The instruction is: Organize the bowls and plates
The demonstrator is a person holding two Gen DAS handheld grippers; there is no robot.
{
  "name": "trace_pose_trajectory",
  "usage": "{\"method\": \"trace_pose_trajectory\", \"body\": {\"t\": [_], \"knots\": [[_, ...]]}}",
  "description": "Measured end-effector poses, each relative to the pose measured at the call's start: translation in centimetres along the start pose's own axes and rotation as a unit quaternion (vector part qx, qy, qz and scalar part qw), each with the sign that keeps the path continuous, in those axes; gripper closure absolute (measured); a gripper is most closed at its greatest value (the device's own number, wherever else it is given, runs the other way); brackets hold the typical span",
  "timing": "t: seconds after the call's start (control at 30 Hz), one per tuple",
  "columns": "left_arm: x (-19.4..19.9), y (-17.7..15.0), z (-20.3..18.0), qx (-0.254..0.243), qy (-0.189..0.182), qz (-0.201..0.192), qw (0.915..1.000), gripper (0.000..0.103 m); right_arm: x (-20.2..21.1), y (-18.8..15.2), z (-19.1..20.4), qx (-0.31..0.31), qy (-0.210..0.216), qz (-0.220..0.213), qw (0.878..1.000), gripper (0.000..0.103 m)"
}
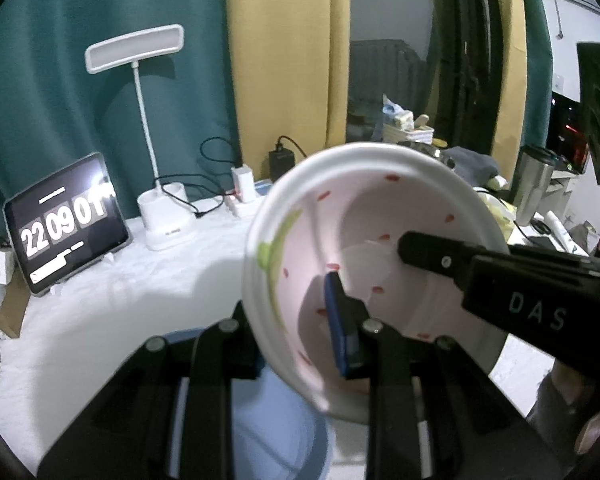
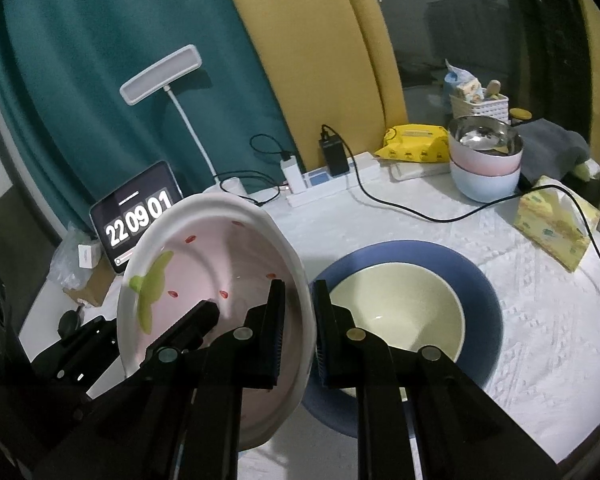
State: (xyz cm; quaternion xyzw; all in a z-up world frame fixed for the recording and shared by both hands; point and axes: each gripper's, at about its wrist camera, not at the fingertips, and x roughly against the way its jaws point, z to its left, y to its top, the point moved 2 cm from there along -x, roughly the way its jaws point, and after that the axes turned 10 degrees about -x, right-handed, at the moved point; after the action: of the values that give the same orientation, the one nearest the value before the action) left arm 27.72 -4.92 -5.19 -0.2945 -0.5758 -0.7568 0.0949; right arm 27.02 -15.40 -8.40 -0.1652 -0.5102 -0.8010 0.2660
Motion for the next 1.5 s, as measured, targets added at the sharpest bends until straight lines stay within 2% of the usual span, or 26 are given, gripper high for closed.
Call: {"method": "trace_pose_trajectory", "body": {"t": [0.8,1.5], "knots": [[-5.3,0.7,-5.3,-0.024,-0.034,0.036,0.9985,0.077,-2.0,0.5,-7.0,-0.036,-0.028,0.020,0.999,0.088],[-8.6,1.1,-6.8,-0.042,-0.029,0.054,0.9973,0.077,-4.8,1.2,-10.2,-0.050,-0.042,0.043,0.997,0.088]]}}
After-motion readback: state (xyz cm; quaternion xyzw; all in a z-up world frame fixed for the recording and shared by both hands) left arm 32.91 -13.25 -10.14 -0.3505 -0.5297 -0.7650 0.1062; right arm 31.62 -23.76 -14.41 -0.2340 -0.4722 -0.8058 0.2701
